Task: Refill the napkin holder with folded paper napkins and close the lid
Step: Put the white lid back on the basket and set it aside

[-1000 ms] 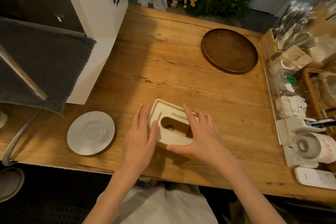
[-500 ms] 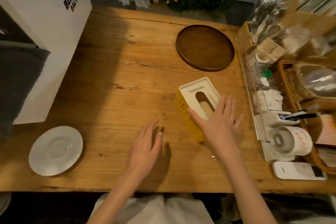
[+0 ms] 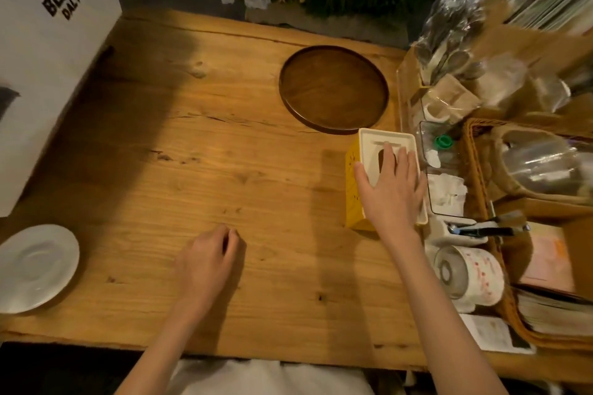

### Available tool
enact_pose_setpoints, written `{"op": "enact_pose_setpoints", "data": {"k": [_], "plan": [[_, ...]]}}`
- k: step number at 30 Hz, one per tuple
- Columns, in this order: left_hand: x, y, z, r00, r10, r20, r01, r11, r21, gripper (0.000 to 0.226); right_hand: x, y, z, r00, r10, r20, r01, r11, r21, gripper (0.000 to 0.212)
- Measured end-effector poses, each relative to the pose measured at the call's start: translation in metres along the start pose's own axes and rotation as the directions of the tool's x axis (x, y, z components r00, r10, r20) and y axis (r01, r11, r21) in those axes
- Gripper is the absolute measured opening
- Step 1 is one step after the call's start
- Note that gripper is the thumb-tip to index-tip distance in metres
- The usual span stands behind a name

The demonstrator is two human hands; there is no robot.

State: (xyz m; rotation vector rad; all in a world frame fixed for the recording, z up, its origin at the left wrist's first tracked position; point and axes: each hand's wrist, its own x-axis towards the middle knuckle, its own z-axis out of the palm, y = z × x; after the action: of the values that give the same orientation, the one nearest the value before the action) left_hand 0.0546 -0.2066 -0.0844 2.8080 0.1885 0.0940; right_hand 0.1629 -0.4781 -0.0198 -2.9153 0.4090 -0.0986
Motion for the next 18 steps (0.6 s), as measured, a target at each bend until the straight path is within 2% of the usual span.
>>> {"op": "enact_pose_setpoints", "data": {"k": [7,18], "plan": [[-0.0019,-0.0012,0.0105,0.996,-0.011,-0.093,0.013,1.000,0.016,0.039,0.0124,0.0095,0.0013,0.997,0.070,-0.017,-0.070,0.997,0.013,0.070],[-0.0020,0.0006,0.0078,0.989,0.015,-0.147,-0.015,1.000,-0.002,0.036,0.0117,0.0123,0.0004,0.999,0.032,-0.030,-0.030,0.998,0.049,0.071]]}}
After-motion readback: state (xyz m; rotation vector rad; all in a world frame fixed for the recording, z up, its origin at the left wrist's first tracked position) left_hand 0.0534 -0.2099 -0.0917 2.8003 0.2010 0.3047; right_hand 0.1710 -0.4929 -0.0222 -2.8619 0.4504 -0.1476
